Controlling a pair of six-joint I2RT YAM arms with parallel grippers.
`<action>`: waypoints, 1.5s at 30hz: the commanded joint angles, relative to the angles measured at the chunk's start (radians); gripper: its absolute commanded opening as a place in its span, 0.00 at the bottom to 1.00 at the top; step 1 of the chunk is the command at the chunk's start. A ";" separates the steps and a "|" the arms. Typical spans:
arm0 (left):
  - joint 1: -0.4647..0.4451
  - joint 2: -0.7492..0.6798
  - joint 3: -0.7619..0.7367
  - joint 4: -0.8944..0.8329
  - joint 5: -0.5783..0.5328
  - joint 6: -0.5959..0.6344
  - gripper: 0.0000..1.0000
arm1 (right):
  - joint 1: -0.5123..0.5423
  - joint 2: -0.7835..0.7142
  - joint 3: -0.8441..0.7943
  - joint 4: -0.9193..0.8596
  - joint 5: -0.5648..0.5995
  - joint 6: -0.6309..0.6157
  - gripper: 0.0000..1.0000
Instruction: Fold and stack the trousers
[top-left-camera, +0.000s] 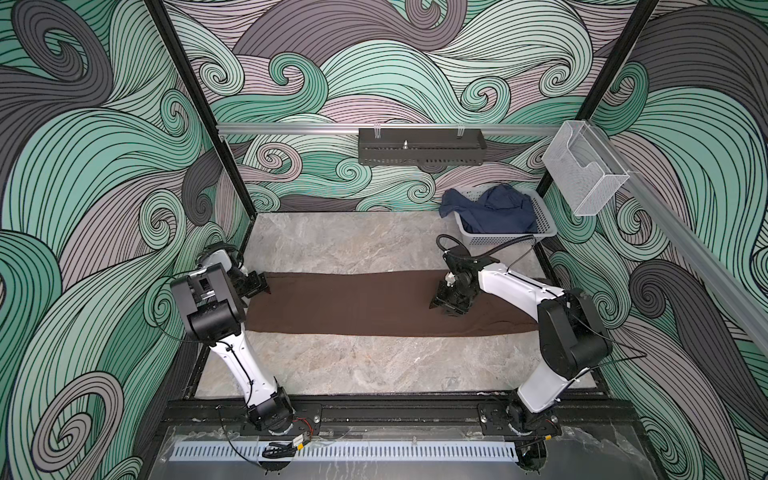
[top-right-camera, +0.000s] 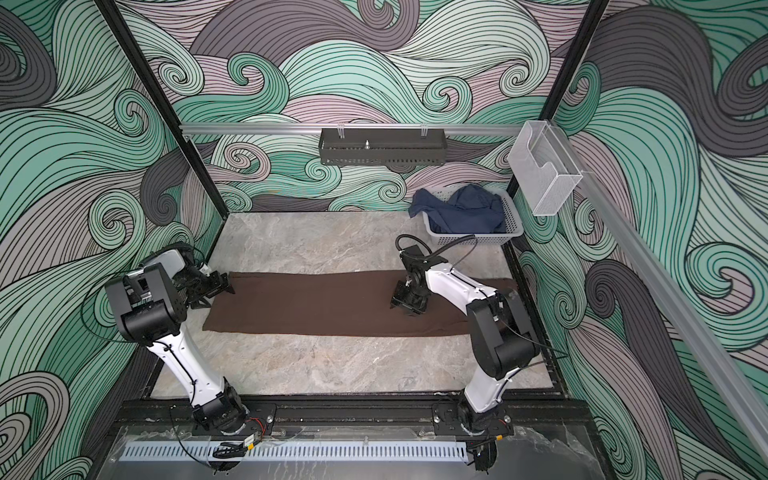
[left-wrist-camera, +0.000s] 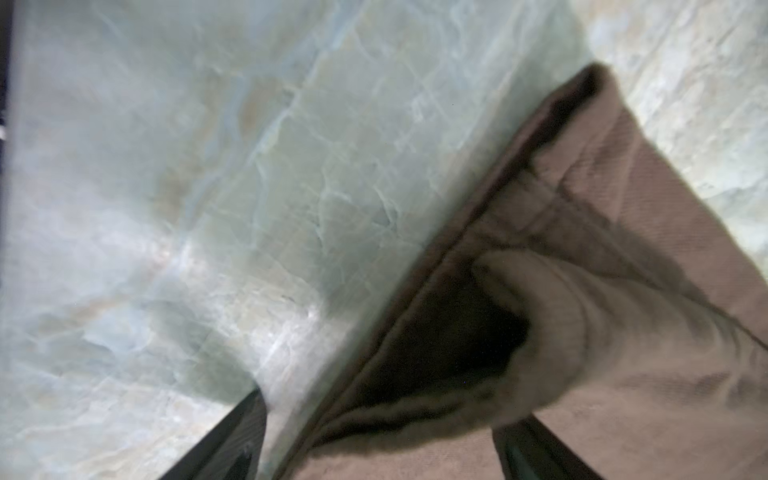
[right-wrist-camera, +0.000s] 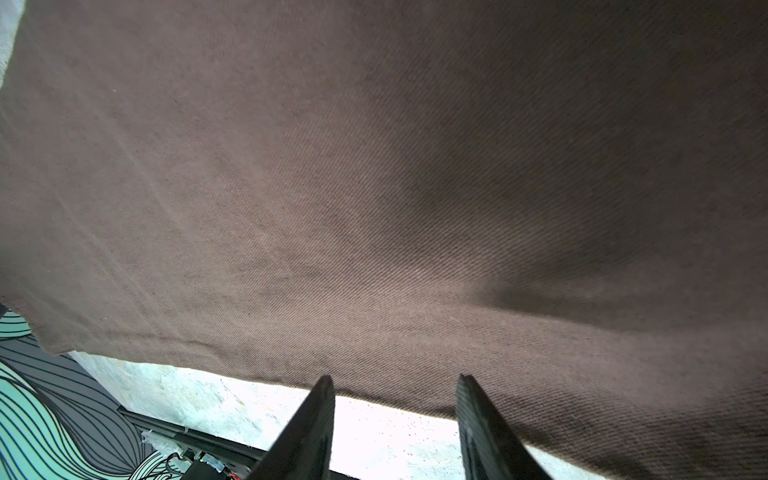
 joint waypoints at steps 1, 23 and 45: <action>-0.017 0.036 0.003 -0.032 0.058 0.004 0.86 | 0.005 -0.005 0.016 -0.023 0.024 -0.004 0.49; -0.084 0.054 -0.006 -0.077 0.031 -0.002 0.53 | 0.005 -0.022 -0.031 0.004 0.024 -0.004 0.49; -0.101 0.022 -0.018 -0.058 0.134 -0.028 0.00 | 0.006 -0.020 -0.027 0.005 0.012 -0.001 0.49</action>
